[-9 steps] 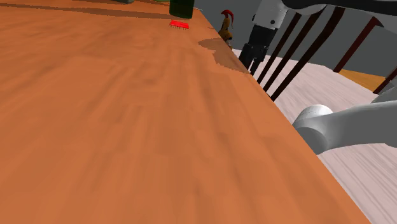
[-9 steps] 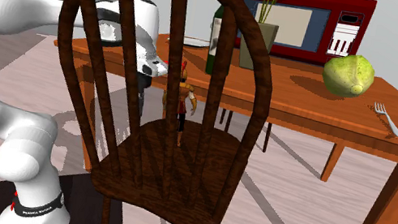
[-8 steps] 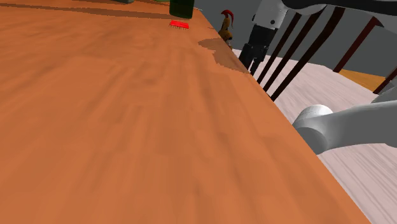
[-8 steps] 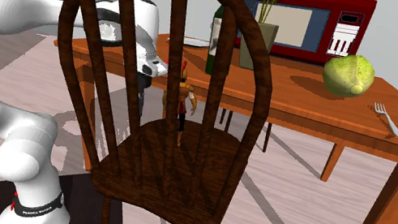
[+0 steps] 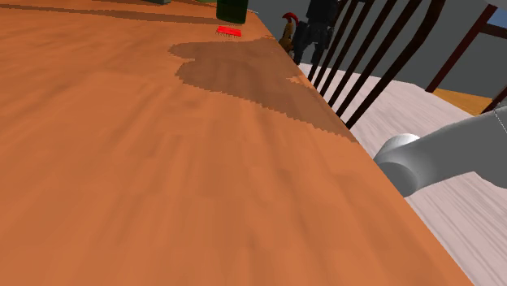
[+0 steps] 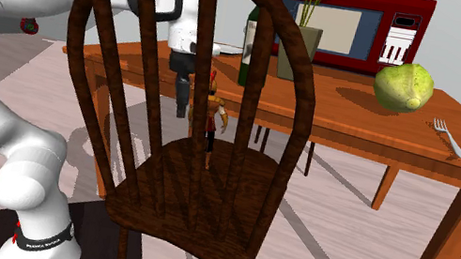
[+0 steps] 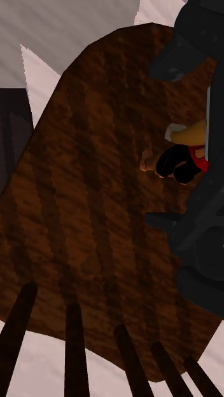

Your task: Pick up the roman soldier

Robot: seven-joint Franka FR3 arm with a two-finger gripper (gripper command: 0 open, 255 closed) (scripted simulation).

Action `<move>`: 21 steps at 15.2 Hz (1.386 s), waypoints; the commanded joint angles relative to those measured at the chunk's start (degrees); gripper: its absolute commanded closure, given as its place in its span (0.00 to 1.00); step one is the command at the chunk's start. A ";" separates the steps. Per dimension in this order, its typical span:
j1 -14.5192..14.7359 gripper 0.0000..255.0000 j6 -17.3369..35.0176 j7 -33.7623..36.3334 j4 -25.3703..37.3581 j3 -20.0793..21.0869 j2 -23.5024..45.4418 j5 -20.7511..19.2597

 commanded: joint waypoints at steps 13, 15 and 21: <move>-0.55 0.00 -1.84 3.60 12.10 2.43 10.32 -2.35; -0.55 0.00 -1.84 3.60 12.10 2.43 10.32 -2.35; -0.57 1.00 -1.77 3.53 12.00 2.38 10.29 -2.37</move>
